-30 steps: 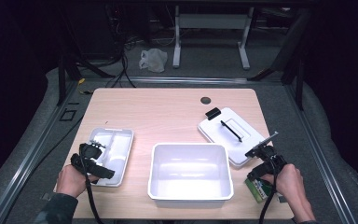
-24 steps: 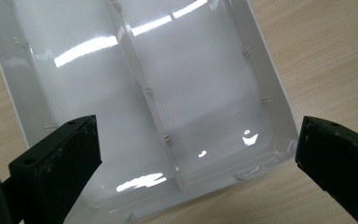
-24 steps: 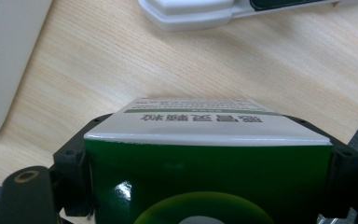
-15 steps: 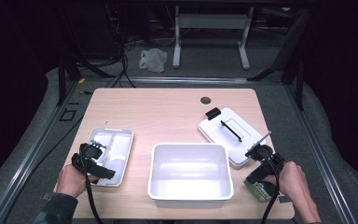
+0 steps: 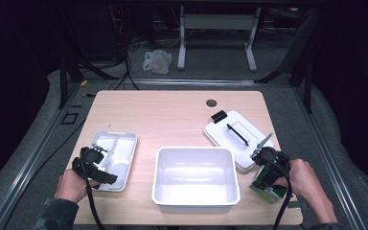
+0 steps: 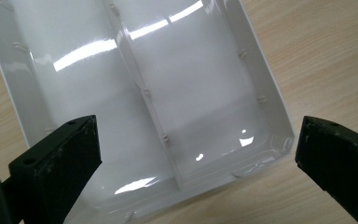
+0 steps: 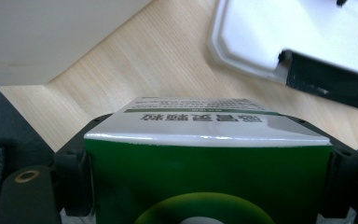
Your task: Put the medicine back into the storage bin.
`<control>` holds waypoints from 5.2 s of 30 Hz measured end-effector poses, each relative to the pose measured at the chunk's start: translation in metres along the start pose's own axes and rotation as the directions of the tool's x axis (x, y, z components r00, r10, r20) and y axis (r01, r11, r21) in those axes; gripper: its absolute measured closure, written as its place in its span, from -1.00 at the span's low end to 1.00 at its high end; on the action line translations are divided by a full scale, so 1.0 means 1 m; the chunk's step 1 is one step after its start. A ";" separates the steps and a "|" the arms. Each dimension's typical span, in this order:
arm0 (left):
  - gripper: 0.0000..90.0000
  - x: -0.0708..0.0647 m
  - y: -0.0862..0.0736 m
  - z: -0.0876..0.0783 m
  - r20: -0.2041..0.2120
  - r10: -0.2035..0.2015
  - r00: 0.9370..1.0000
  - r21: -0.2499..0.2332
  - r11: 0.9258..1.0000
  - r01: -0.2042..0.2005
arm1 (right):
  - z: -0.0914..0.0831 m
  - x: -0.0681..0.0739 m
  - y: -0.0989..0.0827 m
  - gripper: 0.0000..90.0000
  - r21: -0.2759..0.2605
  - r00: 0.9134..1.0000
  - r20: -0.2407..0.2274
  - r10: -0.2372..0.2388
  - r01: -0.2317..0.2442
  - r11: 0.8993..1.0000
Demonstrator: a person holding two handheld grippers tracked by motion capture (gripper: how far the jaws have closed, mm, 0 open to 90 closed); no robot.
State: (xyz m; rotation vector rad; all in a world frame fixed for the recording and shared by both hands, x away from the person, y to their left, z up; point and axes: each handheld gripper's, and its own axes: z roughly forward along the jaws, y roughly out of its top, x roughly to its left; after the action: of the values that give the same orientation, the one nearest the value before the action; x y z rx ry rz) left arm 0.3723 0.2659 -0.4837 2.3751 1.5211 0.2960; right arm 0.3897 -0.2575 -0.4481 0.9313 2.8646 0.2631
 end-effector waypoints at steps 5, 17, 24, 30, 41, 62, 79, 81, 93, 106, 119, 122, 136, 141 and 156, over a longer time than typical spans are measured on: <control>-1.00 -0.002 0.001 0.000 0.007 0.007 1.000 0.003 1.000 -0.007 | -0.005 0.001 0.004 -0.65 0.016 0.995 -0.018 -0.102 0.102 0.995; -1.00 -0.002 0.000 0.001 0.012 0.013 1.000 0.006 1.000 -0.013 | -0.033 0.005 0.019 -0.65 0.017 0.962 -0.066 -0.267 0.268 0.963; -1.00 -0.002 0.000 0.001 0.014 0.014 1.000 0.006 1.000 -0.014 | -0.058 0.010 0.030 -0.65 0.011 0.942 -0.080 -0.325 0.327 0.945; -1.00 -0.002 0.000 0.002 0.017 0.013 1.000 0.007 1.000 -0.013 | -0.082 0.014 0.040 -0.65 -0.002 0.928 -0.086 -0.361 0.363 0.932; -1.00 -0.002 0.000 0.003 0.022 0.012 1.000 0.009 1.000 -0.012 | -0.115 0.029 0.061 -0.65 -0.045 0.898 -0.060 -0.436 0.434 0.900; -1.00 0.000 -0.001 0.003 0.025 0.011 1.000 0.009 1.000 -0.011 | -0.099 0.080 0.129 -0.65 -0.096 0.830 -0.071 -0.553 0.546 0.832; -1.00 0.002 -0.001 0.003 0.024 0.008 1.000 0.005 1.000 -0.009 | -0.019 0.091 0.153 -0.65 -0.016 0.801 -0.154 -0.578 0.583 0.812; -1.00 0.001 -0.001 0.003 0.026 0.009 1.000 0.006 1.000 -0.009 | -0.012 0.091 0.152 -0.66 -0.006 0.806 -0.154 -0.571 0.577 0.817; -1.00 0.001 0.000 0.003 0.026 0.011 1.000 0.006 1.000 -0.011 | 0.022 0.086 0.146 -0.66 0.039 0.806 -0.141 -0.575 0.585 0.810; -1.00 0.000 0.000 0.004 0.025 0.015 1.000 0.009 1.000 -0.015 | 0.046 0.093 0.144 -0.67 0.088 0.814 -0.140 -0.564 0.578 0.812; -1.00 0.000 0.000 0.005 0.024 0.020 1.000 0.017 1.000 -0.020 | 0.056 0.097 0.147 -0.68 0.139 0.821 -0.124 -0.558 0.571 0.809; -1.00 -0.001 0.000 0.005 0.021 0.019 1.000 0.018 1.000 -0.020 | 0.057 0.098 0.148 -0.69 0.152 0.827 -0.124 -0.549 0.562 0.813; -1.00 0.000 0.000 0.004 0.022 0.011 1.000 0.016 1.000 -0.011 | 0.037 0.085 0.141 -0.81 0.056 0.877 -0.138 -0.460 0.470 0.881; -1.00 0.001 0.000 0.003 0.022 0.006 1.000 0.020 1.000 -0.007 | 0.016 0.079 0.131 -0.86 -0.050 0.902 -0.153 -0.404 0.402 0.914; -1.00 0.002 0.001 0.003 0.005 -0.004 1.000 0.034 0.999 0.003 | -0.032 0.059 0.064 -0.97 -0.300 0.987 -0.113 -0.118 0.079 0.951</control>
State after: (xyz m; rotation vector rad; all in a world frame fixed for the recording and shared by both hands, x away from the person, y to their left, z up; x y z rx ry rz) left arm 0.3749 0.2674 -0.4859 2.3969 1.5397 0.2652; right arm 0.3736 -0.1763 -0.4073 0.7364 2.8627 0.7433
